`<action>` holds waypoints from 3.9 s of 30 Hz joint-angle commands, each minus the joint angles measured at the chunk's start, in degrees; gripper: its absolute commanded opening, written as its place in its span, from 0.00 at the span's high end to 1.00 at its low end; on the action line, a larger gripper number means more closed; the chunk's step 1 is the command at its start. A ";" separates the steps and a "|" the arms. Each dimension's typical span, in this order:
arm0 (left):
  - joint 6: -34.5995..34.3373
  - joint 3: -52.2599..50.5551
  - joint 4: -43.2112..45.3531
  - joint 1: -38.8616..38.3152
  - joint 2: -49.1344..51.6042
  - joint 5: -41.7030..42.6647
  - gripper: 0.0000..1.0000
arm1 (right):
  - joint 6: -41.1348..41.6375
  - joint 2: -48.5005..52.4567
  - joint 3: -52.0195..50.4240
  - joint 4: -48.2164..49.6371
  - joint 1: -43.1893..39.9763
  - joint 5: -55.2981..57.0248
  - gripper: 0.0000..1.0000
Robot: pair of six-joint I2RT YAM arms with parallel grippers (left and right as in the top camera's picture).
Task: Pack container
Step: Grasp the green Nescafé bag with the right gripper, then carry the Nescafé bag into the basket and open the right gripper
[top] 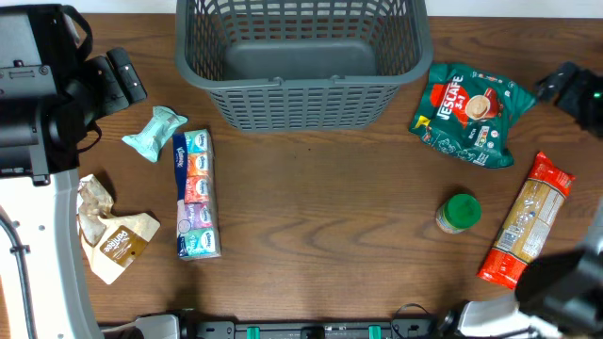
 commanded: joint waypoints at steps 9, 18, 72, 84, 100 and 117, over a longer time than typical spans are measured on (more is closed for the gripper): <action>-0.94 -0.11 -0.37 0.17 0.22 -0.48 0.01 | -6.45 21.40 0.09 1.33 0.02 -6.88 0.01; -0.96 -0.11 -0.76 0.17 0.22 -0.48 0.01 | -6.69 30.25 0.09 4.92 0.66 -7.87 0.01; -0.31 -0.11 -3.17 0.17 0.22 -0.48 0.01 | -12.90 -17.38 4.70 23.82 19.04 1.92 0.99; -0.31 -0.11 -3.17 0.17 0.22 -0.48 0.01 | -35.56 -9.22 4.70 36.92 39.10 -4.83 0.99; -0.31 -0.28 -4.02 0.17 0.22 -0.46 0.01 | -39.80 8.46 4.70 33.86 46.88 -7.34 0.99; -0.31 -0.48 -4.02 0.17 0.22 -0.46 0.01 | -38.18 11.30 4.81 18.80 46.45 -6.95 0.28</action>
